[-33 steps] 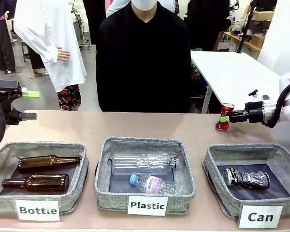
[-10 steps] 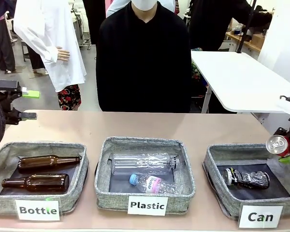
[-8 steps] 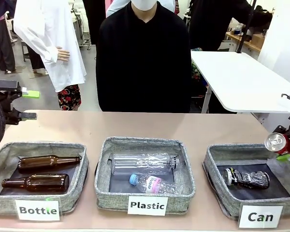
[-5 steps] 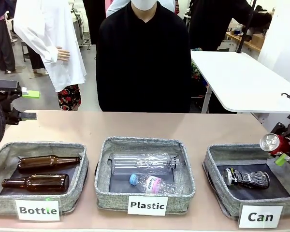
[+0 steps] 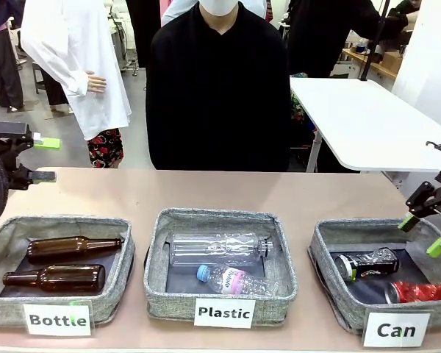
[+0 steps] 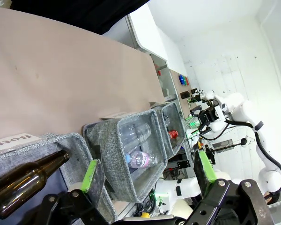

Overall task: Sort the can waste into the basket.
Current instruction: Pick up the can waste from the table and place it in the right Fabric basket.

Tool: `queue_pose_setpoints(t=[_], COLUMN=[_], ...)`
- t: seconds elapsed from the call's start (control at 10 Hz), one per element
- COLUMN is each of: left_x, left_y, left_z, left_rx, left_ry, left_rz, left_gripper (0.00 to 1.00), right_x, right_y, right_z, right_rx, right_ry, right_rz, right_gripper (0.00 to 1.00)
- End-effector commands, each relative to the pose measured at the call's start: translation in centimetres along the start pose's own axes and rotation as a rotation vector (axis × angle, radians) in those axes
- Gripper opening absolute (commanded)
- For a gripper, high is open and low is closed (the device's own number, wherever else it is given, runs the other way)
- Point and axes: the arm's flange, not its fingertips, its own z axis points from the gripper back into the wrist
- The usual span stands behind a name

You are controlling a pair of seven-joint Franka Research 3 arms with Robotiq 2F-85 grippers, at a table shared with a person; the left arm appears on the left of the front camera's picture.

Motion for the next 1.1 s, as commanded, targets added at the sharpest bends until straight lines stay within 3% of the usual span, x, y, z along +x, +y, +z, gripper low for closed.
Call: queue_pose_setpoints(t=[0.0, 0.1, 0.3, 0.4, 0.6, 0.8, 0.9, 1.0], left_x=[0.0, 0.0, 0.0, 0.0, 0.0, 0.0, 0.0, 0.0], left_y=[0.1, 0.1, 0.1, 0.1, 0.1, 0.1, 0.1, 0.1], left_z=[0.3, 0.3, 0.3, 0.3, 0.3, 0.3, 0.3, 0.3], left_rx=[0.002, 0.002, 0.002, 0.002, 0.002, 0.002, 0.002, 0.002], left_ry=[0.011, 0.011, 0.011, 0.011, 0.011, 0.011, 0.011, 0.011], left_rz=[-0.020, -0.020, -0.020, -0.020, -0.020, -0.020, -0.020, -0.020], left_gripper=[1.00, 1.00, 1.00, 1.00, 1.00, 1.00, 1.00, 1.00], right_x=[0.6, 0.8, 1.5, 3.1, 5.2, 6.9, 7.7, 8.1], right_y=[-1.0, -1.2, -3.0, -4.3, -6.3, -10.3, -10.7, -10.7], right_z=[0.5, 0.9, 2.0, 2.2, 1.0, -0.7, -1.6, -2.6], right_rx=[0.018, 0.039, 0.023, -0.084, 0.228, 0.432, 0.487, 0.470], right_ry=[-0.062, -0.130, -0.358, -0.733, -0.795, -0.854, -0.835, -0.772], right_rz=[-0.032, -0.085, -0.386, -0.568, -0.846, -1.179, -1.179, -1.062], right_gripper=[1.00, 1.00, 1.00, 1.00, 1.00, 1.00, 1.00, 1.00])
